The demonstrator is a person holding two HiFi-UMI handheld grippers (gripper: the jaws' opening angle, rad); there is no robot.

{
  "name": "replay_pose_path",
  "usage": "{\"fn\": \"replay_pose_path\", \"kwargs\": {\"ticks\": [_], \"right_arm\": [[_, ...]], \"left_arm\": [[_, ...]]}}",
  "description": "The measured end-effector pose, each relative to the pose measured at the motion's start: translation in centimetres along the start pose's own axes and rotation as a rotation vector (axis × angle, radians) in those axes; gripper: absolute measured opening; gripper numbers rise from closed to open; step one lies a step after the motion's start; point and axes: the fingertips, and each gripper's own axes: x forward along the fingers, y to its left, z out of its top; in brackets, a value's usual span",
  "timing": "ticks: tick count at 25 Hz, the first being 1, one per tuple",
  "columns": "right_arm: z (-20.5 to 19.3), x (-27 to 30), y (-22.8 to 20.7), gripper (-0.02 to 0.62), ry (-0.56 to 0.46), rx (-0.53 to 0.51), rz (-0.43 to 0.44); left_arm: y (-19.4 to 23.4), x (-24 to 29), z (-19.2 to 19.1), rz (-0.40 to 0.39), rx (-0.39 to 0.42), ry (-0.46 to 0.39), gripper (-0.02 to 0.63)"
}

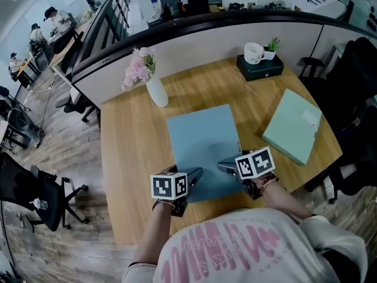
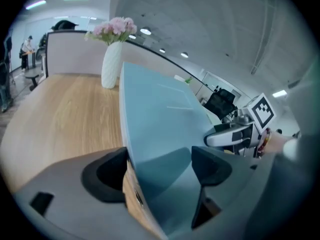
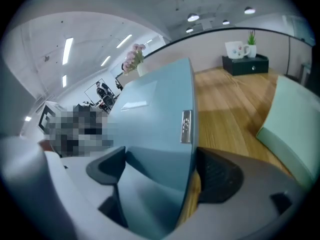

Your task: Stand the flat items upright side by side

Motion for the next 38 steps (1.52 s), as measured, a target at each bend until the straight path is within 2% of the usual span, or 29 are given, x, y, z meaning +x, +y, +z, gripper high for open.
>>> {"fn": "replay_pose_path", "kwargs": {"ticks": [3,6,9,13,19,22,27,32,38], "right_arm": [[1.5,-0.9,1.0,0.451,-0.082,-0.077,-0.009],[2.8,-1.7,1.3,0.451,-0.133,-0.147,-0.022],[3.6,-2.6,1.4,0.451,-0.169,-0.214,-0.042],[3.6,-4.0,1.1,0.451,-0.197,-0.287,-0.09],[2.8,-5.8,0.3,0.451,-0.24,-0.337,-0.156],[2.3,-6.6,-0.4,0.451,-0.258,-0.356,-0.184],[1.3,-7.4,-1.3,0.442,-0.271,-0.377,-0.219],[1.3,-7.7,-1.3,0.434,-0.272,-0.375,-0.189],[1.8,-7.8,-1.3,0.425,-0.268,-0.325,-0.129]], "left_arm": [[-0.3,-1.4,1.4,0.034,0.095,-0.085,0.397],[-0.6,-2.4,2.7,0.063,0.17,-0.131,0.389],[-1.2,-3.2,3.4,0.086,0.211,-0.169,0.359],[-2.6,-3.7,3.4,0.131,0.251,-0.207,0.351],[-4.9,-4.3,3.6,0.155,0.216,-0.319,0.339],[-6.2,-4.6,3.5,0.166,0.229,-0.357,0.329],[-7.7,-4.6,2.5,0.19,0.244,-0.366,0.322],[-8.0,-4.6,2.1,0.219,0.229,-0.359,0.325],[-7.5,-4.5,2.6,0.222,0.172,-0.366,0.327]]}}
